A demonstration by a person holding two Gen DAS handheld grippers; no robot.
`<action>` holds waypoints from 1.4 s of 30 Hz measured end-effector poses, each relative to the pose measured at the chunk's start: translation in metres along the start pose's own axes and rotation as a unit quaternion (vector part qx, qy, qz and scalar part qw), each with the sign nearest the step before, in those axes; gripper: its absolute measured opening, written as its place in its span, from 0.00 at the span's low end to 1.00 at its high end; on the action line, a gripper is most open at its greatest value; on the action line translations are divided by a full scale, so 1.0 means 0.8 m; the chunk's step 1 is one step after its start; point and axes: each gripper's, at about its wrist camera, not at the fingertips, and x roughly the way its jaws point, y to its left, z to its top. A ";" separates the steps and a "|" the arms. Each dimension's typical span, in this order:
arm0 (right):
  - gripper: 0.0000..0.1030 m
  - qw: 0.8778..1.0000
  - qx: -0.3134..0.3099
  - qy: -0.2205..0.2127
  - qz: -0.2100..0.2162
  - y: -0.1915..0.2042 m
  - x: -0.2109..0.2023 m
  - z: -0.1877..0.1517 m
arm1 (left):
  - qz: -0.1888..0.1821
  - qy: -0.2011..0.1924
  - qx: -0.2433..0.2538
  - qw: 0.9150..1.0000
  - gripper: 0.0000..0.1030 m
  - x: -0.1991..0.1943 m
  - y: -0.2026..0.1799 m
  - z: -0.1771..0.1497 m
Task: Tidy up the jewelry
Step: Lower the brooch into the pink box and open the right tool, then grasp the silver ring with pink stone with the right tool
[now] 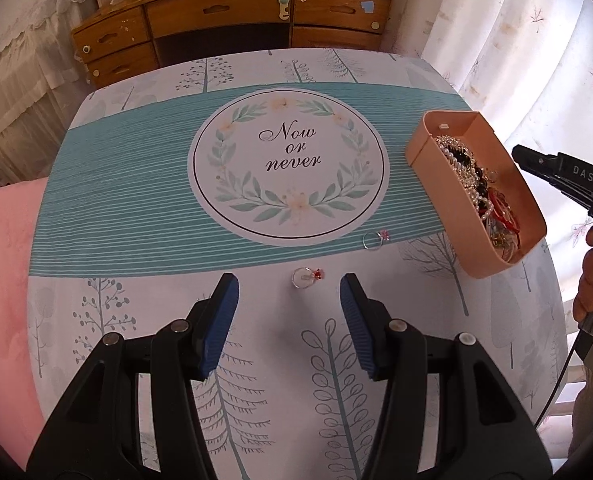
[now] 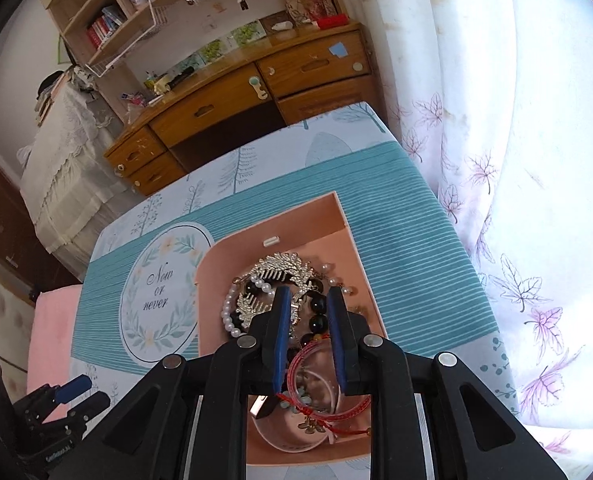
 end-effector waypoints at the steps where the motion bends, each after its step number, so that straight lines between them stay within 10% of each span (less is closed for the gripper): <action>1: 0.18 1.000 -0.004 -0.003 0.001 0.003 -0.003 -0.002 | 0.000 0.003 0.001 1.000 0.48 0.002 0.002 -0.001; 20: 0.18 0.974 -0.182 0.044 0.130 0.186 -0.014 -0.100 | -0.030 0.019 0.035 0.999 0.48 0.012 0.025 -0.026; 27: 0.18 0.975 -0.164 0.096 0.117 0.187 0.045 -0.142 | -0.037 0.047 0.125 0.990 0.48 0.050 0.011 -0.024; 42: 0.20 0.977 -0.184 0.091 0.056 0.214 0.107 -0.138 | -0.071 0.049 0.139 0.987 0.48 0.062 0.030 -0.002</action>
